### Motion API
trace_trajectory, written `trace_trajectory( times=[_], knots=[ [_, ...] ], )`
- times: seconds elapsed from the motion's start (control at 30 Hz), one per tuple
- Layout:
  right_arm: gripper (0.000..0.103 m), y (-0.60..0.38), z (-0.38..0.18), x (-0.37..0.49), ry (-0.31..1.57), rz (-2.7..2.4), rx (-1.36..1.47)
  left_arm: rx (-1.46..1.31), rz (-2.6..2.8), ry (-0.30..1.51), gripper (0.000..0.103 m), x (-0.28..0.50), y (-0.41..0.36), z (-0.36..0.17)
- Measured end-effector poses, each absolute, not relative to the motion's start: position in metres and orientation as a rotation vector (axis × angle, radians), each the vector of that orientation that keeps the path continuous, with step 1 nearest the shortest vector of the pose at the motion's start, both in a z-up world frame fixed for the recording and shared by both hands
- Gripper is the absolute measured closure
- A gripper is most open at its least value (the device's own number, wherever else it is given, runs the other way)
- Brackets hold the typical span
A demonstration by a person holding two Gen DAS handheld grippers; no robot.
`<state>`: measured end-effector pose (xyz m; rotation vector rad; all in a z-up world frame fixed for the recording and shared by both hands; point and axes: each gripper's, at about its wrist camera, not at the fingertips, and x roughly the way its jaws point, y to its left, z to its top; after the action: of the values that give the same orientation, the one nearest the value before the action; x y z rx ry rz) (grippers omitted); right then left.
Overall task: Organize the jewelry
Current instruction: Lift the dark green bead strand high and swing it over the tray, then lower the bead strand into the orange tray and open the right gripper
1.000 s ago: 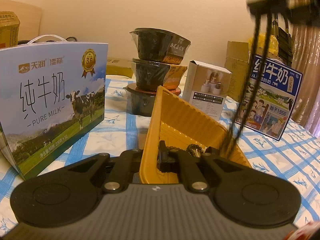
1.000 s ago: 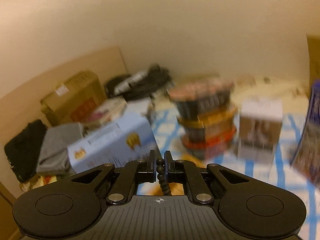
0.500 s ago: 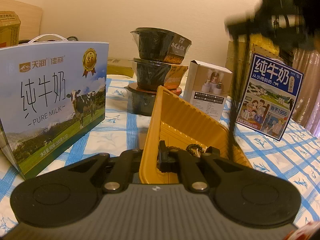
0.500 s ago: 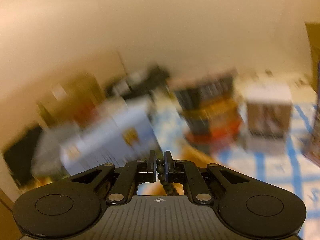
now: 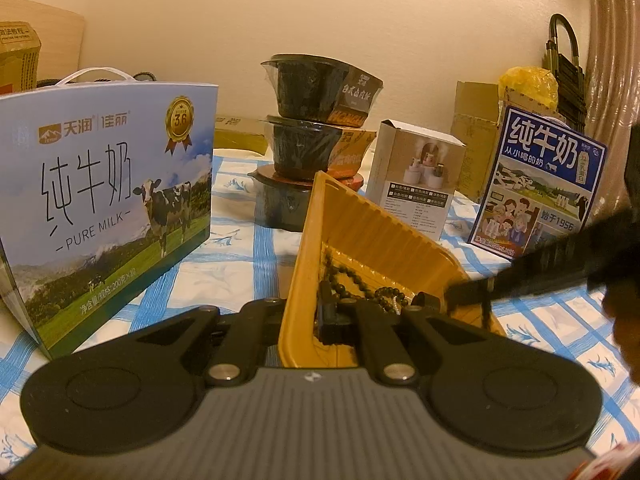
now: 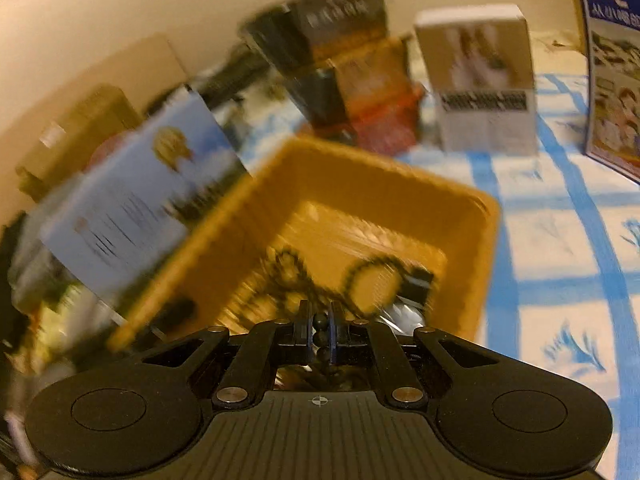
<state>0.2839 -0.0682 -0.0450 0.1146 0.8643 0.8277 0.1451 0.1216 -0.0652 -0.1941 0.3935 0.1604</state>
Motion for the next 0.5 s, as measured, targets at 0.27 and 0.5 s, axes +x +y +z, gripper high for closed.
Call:
trace_trajectory(
  times=[0.27, 0.5],
  knots=[
    [0.064, -0.064, -0.055, 0.273, 0.811, 0.793, -0.049, -0.197, 0.164, 0.4, 0.097, 0.145, 0.123, -0.067],
    [0.03, -0.074, -0.049, 0.259, 0.732, 0.739, -0.081, -0.199, 0.172, 0.415, 0.097, 0.146, 0.126, -0.07]
  ],
)
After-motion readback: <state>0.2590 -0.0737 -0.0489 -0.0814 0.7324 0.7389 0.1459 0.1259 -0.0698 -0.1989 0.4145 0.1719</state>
